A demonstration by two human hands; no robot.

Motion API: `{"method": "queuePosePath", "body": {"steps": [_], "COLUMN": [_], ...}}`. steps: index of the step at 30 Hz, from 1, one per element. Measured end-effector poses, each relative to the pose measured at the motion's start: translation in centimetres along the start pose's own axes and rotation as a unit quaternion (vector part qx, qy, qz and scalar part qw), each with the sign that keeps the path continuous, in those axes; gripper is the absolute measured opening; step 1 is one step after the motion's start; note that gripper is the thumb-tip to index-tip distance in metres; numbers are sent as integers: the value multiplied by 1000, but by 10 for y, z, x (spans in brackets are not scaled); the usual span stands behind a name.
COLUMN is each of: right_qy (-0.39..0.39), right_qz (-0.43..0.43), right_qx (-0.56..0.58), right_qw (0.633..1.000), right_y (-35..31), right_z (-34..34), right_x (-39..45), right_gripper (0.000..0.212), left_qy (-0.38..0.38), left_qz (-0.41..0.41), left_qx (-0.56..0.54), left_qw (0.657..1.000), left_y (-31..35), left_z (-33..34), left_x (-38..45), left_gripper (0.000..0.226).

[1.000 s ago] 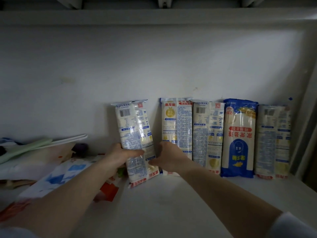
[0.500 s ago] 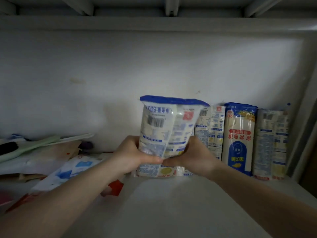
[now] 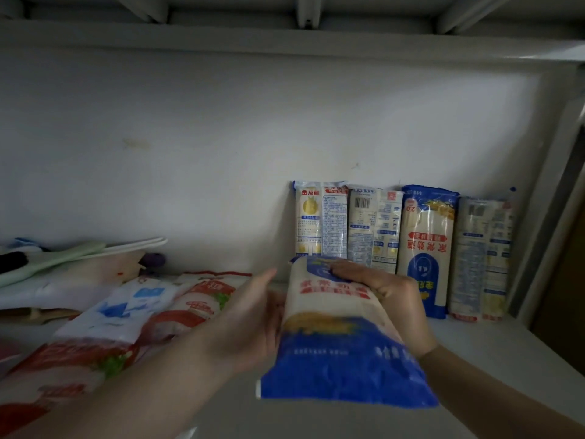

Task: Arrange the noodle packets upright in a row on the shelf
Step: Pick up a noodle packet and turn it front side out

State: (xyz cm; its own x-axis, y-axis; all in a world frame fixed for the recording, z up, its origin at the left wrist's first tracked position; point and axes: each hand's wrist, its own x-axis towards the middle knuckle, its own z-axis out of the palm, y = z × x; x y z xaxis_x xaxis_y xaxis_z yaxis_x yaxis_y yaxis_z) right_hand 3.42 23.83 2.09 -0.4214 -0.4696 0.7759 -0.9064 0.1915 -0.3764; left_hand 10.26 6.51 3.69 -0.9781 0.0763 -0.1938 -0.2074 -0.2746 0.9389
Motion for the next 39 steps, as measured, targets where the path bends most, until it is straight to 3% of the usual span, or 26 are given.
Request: {"method": "queuePosePath", "body": {"steps": [2, 4, 6, 7, 8, 10, 11, 13, 15, 17, 19, 21, 27, 33, 39], "right_qy": [21, 16, 12, 17, 23, 31, 27, 4, -33, -86, -153, -171, -106, -81, -84], "right_qz": [4, 13, 40, 90, 170, 337, 380, 447, 511, 505, 465, 445, 424, 425, 415], "right_qx": [-54, -63, -70, -54, -5, 77, 120, 222, 361, 439, 443, 431, 373, 349, 336], "right_qw": [998, 998, 997, 994, 985, 938, 917, 867, 780, 738, 751, 766, 819, 831, 841], "right_y": [8, 10, 5, -2, -7, -13, -13, -20, -29, -38, -40, -34, -24, -22, -17], "right_z": [-1, -4, -5, -6, -5, -4, -3, -4, -3, -5, -4, 0, 3, 4, 9], "right_x": [-5, -8, -7, -6, -6, -10, -12, -13, -12, -11, -12, -16, -19, -21, -18], "right_gripper": [56, 55, 43, 40, 50, 69, 63, 27, 36, 41, 28, 22, 35, 36, 32], "left_qy": [-64, -71, -116, -77, -45, 11, 33, 54, 76, 91, 96, 92, 61, 47, 53], "left_qz": [19, 37, 23, 26, 11, 31, 51, 85, 111, 144, 169, 185, 200, 165, 107], "left_qx": [-56, -111, -38, 35, 57, 87, 94, 93, 109, 121, 130, 137, 147, 133, 252], "left_qw": [996, 991, 992, 996, 997, 996, 994, 991, 985, 978, 972, 969, 967, 976, 960], "left_y": [-2, -7, -10, -12, -10, -7, -7, -4, -2, -1, -1, -2, 0, -9, -13], "left_z": [-2, -1, 5, 4, 6, 3, 2, 3, 0, -4, -3, -3, 2, 1, -9], "left_x": [-1, -5, -11, -9, -7, -4, -5, -4, -2, -1, -2, -1, 0, 5, 4], "left_gripper": [58, 39, 24, 19, 21, 37, 39, 32, 28, 30, 38, 47, 50, 49, 36]}}
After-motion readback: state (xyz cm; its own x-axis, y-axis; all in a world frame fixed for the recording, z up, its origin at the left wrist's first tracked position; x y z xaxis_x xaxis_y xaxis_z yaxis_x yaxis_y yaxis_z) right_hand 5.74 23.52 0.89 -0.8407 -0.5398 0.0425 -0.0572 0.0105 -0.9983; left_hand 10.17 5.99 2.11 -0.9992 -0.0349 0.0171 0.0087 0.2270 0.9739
